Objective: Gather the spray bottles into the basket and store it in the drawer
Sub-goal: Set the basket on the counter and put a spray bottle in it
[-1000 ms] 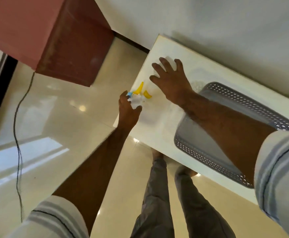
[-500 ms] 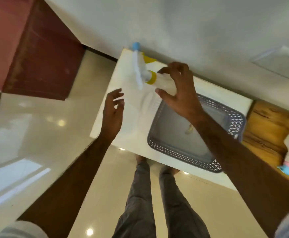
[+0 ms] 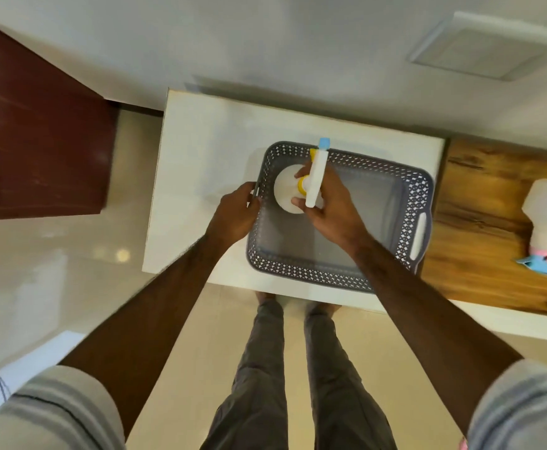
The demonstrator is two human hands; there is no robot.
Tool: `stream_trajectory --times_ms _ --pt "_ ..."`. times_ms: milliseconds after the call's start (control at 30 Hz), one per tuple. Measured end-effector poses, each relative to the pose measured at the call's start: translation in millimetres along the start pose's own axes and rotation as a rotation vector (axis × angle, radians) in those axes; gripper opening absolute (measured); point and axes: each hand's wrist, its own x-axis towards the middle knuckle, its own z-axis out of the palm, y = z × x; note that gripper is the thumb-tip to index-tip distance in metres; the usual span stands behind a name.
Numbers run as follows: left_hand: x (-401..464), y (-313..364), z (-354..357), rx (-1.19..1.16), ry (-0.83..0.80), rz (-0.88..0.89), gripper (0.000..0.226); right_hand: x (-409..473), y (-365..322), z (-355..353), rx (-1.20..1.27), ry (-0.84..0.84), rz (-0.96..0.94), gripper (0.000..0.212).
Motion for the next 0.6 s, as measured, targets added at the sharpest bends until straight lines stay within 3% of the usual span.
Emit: stream_trajectory --times_ms 333,500,600 --pt "-7.7 0.0 1.4 0.036 0.012 0.003 0.038 4.2 3.1 20.0 -0.112 0.016 0.075 0.061" --pt "-39.1 -6.4 14.9 0.351 0.385 0.215 0.02 -18.4 0.3 -3.7 -0.023 0.022 0.179 0.067" --pt "-61.2 -2.8 32.5 0.445 0.284 0.326 0.008 -48.3 5.5 -32.9 -0.07 0.1 0.19 0.055"
